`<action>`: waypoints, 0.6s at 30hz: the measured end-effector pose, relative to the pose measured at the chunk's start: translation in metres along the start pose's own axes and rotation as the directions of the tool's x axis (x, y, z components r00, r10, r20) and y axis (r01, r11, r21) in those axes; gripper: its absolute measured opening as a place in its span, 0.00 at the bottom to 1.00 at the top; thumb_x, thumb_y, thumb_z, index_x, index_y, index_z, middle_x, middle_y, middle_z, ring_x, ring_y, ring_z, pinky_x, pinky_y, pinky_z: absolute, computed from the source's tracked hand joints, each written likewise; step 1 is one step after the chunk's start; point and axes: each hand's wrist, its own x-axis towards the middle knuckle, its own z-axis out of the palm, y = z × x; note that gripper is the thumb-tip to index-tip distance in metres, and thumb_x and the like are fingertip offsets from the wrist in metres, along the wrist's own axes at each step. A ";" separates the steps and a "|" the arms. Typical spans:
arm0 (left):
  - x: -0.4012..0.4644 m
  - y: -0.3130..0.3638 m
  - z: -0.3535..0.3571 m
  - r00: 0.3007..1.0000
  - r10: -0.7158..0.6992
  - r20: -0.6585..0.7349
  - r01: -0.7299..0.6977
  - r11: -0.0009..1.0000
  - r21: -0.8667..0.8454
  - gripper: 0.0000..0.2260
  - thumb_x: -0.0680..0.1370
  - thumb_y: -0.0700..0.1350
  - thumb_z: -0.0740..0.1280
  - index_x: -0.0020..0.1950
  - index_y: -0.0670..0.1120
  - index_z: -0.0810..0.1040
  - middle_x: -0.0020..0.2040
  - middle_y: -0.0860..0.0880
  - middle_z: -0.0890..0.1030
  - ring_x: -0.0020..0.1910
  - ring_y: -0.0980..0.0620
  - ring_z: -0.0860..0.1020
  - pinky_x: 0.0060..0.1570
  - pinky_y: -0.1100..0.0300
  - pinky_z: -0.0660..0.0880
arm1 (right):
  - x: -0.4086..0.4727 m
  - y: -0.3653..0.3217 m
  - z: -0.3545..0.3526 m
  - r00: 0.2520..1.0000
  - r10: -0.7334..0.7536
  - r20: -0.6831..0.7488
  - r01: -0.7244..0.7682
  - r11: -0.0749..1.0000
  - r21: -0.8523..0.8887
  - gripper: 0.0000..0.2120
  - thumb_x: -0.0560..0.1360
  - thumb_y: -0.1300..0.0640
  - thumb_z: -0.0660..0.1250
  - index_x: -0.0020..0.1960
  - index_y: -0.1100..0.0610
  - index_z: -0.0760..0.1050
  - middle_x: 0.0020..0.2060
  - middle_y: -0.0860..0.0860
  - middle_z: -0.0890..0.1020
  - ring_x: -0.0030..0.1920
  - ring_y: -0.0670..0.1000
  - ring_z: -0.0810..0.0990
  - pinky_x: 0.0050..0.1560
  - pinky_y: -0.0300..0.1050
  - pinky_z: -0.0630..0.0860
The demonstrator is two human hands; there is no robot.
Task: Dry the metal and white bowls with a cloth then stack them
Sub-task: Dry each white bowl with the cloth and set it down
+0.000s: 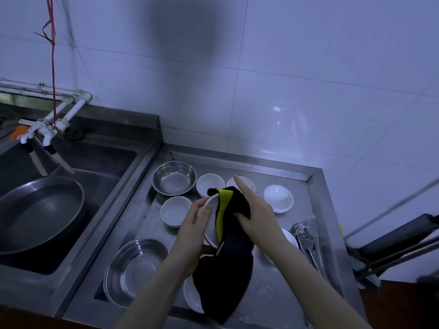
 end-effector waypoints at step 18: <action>0.009 0.000 0.011 0.923 0.384 -0.027 -0.357 0.880 0.315 0.09 0.83 0.48 0.62 0.61 0.57 0.76 0.51 0.58 0.81 0.49 0.65 0.77 0.52 0.64 0.76 | -0.002 -0.002 0.026 0.849 0.490 -0.196 -0.466 0.870 0.160 0.03 0.78 0.59 0.61 0.51 0.56 0.69 0.48 0.60 0.80 0.50 0.63 0.77 0.48 0.53 0.72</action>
